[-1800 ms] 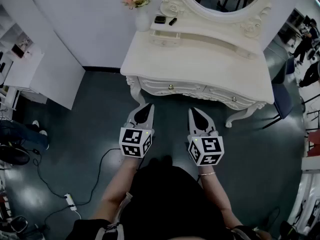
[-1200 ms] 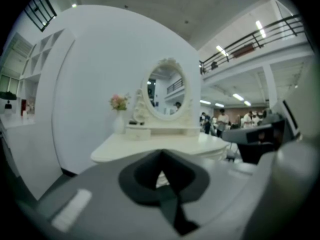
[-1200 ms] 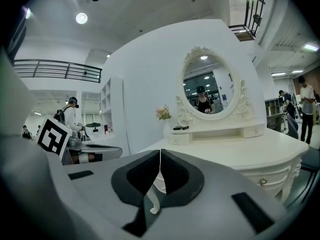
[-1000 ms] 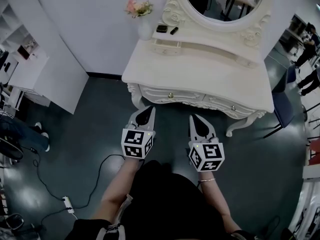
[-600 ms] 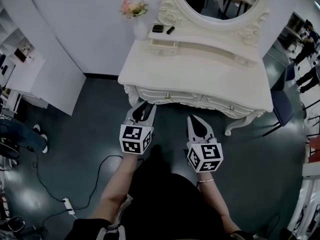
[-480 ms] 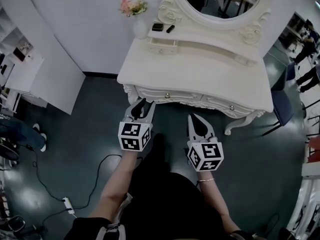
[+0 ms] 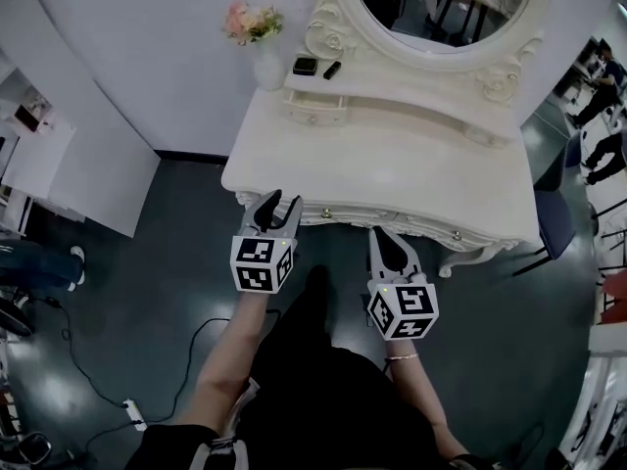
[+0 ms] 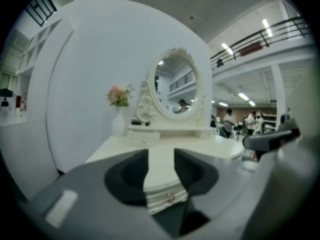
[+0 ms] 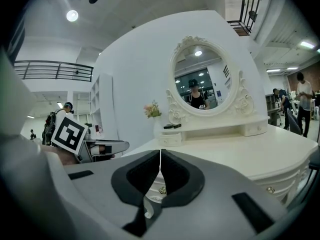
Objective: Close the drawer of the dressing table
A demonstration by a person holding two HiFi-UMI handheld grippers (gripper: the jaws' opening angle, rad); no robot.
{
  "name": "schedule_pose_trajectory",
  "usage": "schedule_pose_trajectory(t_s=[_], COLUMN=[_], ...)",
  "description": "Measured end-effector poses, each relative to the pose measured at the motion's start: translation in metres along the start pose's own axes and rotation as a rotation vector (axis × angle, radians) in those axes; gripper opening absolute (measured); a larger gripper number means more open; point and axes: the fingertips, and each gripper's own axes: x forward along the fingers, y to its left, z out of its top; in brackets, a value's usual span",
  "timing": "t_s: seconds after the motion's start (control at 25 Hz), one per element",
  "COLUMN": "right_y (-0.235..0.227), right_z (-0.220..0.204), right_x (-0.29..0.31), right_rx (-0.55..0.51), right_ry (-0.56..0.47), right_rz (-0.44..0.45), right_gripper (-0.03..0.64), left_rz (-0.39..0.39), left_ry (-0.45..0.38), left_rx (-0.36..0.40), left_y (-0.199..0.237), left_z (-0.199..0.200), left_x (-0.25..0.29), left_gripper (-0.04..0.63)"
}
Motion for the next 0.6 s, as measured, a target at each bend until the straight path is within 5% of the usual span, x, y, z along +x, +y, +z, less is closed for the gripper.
schedule_pose_trajectory(t_s=[0.6], right_y=[-0.037], right_z=[0.036], right_x=[0.127], right_rx=[0.01], right_ry=[0.036], right_rz=[-0.028], right_gripper=[0.006], left_rz=[-0.008], left_ry=[0.032], left_rx=[-0.005], left_y=[0.065], left_z=[0.033], left_x=[0.128], left_gripper=[0.189])
